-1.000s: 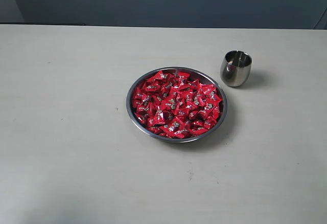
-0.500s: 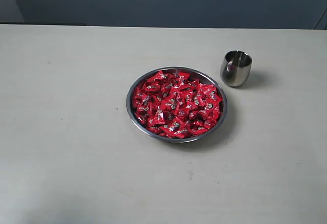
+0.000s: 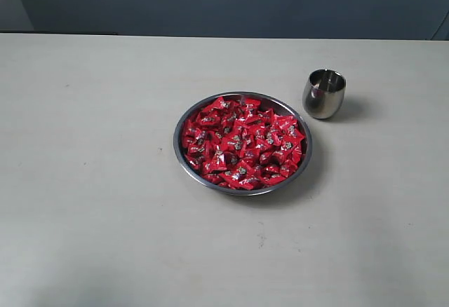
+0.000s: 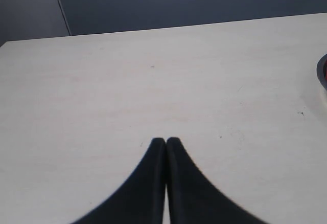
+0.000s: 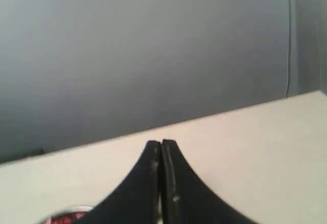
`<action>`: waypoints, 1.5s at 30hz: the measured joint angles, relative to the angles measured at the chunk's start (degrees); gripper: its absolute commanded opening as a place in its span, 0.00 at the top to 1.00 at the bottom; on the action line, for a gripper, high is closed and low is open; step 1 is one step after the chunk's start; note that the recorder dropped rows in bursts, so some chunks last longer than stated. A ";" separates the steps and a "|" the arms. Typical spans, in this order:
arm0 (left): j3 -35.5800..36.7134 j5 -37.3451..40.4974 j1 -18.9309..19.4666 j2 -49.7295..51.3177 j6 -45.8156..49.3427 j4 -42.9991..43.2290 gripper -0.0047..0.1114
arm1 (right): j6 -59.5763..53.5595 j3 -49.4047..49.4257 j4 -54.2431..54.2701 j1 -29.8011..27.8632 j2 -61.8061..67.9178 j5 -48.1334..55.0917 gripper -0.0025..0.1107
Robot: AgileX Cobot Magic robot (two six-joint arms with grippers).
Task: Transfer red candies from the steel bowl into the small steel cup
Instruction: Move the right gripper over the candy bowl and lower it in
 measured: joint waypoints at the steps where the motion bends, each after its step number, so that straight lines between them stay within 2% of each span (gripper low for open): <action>1: 0.00 0.00 0.00 0.00 0.00 0.00 0.96 | -2.77 -2.92 0.84 0.00 4.32 3.17 0.99; 7: 0.00 0.00 0.00 0.00 0.00 0.00 0.96 | -23.09 -16.32 19.19 0.00 28.79 22.15 0.99; 11: 0.00 0.00 0.00 0.00 0.00 0.00 0.96 | -27.99 -20.41 25.28 1.24 40.97 28.36 0.99; 18: 0.00 0.00 0.00 0.00 0.00 0.00 0.96 | -29.18 -21.17 17.81 8.83 50.74 25.11 0.99; 25: 0.00 0.00 0.00 0.00 0.00 0.00 0.96 | -29.33 -21.29 16.60 10.92 51.00 21.73 0.98; 27: 0.00 0.00 0.00 0.00 0.00 0.00 0.96 | -29.33 -21.29 16.60 11.69 51.00 21.49 0.95; 31: 0.00 0.00 0.00 0.00 0.00 0.00 0.96 | -29.33 -21.29 16.50 15.22 51.97 21.23 0.77; 36: 0.00 0.00 0.00 0.00 0.00 0.00 0.96 | -27.61 -21.29 16.50 20.63 56.91 19.87 0.62; 45: 0.00 0.00 0.00 0.00 0.00 0.00 0.96 | -19.91 -24.80 16.11 22.11 67.56 18.70 0.61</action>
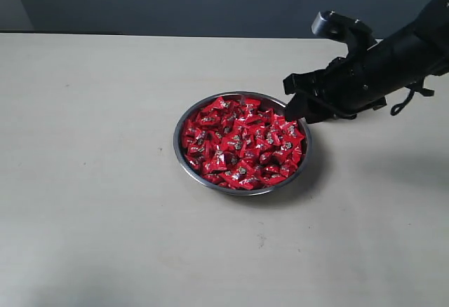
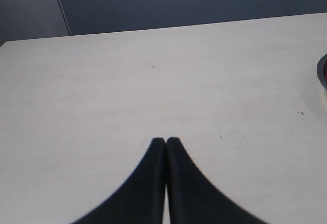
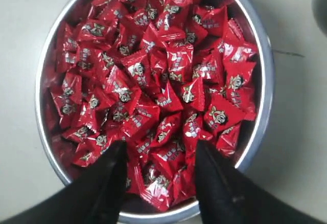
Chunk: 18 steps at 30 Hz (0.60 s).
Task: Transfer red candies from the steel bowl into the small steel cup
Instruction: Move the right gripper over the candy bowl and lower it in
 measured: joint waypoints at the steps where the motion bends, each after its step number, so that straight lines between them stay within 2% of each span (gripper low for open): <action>1: 0.00 0.00 0.00 0.00 0.00 0.00 0.96 | 0.92 -1.01 0.00 0.00 1.04 0.44 0.61; 9: 0.00 0.00 0.00 0.00 0.00 0.00 0.96 | 8.75 -8.38 -1.22 1.13 9.22 5.81 0.61; 18: 0.00 0.00 0.00 0.00 0.00 0.00 0.96 | 16.03 -9.15 -4.96 4.74 13.78 6.27 0.61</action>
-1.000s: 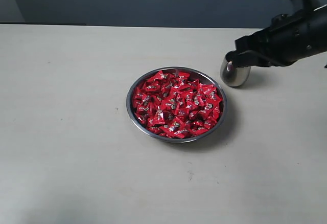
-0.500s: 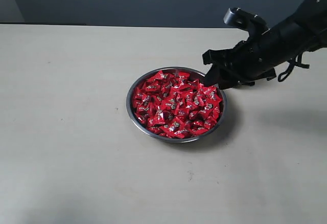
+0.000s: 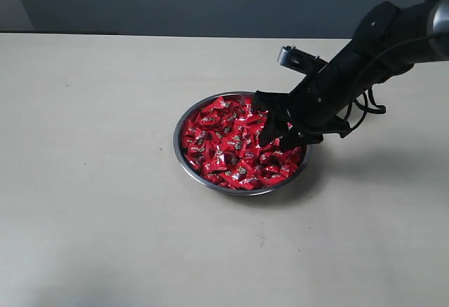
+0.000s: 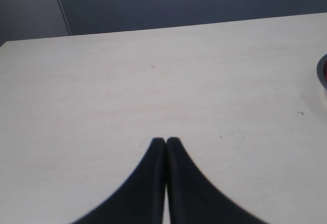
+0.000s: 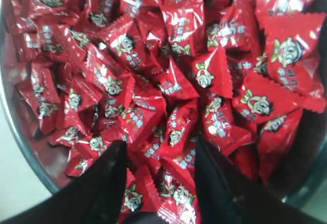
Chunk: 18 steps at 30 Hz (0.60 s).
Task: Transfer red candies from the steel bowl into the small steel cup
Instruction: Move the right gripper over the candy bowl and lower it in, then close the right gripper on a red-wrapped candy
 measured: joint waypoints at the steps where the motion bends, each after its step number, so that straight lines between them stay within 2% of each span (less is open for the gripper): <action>1: 0.00 0.00 0.00 0.00 0.00 0.00 0.96 | 0.51 0.00 -0.89 0.42 0.00 0.00 0.62; 12: 0.00 0.00 0.00 0.00 0.00 0.00 0.96 | 10.15 -2.54 -11.59 5.83 0.06 -0.25 0.62; 16: 0.00 0.00 0.00 0.00 0.00 0.00 0.96 | 22.45 -6.09 -23.70 8.28 0.06 -0.32 0.62; 18: 0.00 0.00 0.00 0.00 0.00 0.00 0.96 | 26.09 -7.17 -26.34 8.42 0.14 0.78 0.62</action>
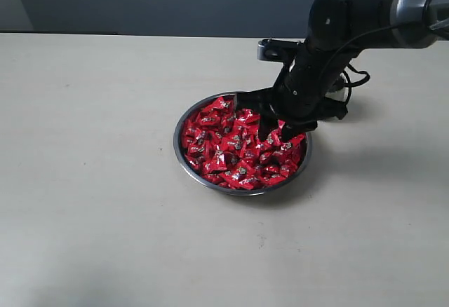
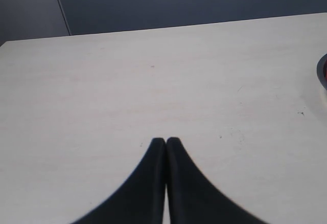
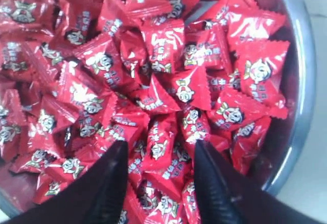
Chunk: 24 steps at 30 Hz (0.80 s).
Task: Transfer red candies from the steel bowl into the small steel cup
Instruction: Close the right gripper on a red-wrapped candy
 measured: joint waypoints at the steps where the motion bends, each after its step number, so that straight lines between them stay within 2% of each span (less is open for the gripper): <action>1: 0.00 0.00 0.00 0.00 0.00 0.00 0.96 | 0.96 -0.11 -0.24 0.00 0.19 0.31 0.62; 5: 0.00 0.00 0.00 0.00 0.00 0.00 0.96 | 4.10 -0.12 0.60 0.00 2.67 1.89 0.62; 20: 0.00 0.00 0.00 0.00 0.00 0.00 0.96 | 4.69 -0.20 3.16 1.60 5.57 -0.04 0.62; 21: 0.00 0.00 0.00 0.00 0.00 0.00 0.96 | 4.69 -0.20 3.16 1.60 5.68 -0.13 0.64; 23: 0.00 0.00 0.00 0.00 0.00 0.00 0.96 | 4.79 -0.20 3.05 1.60 5.68 -0.13 0.80; 24: 0.00 0.00 0.00 0.00 0.00 0.00 0.96 | 4.79 -0.20 2.95 1.60 5.68 -0.13 0.85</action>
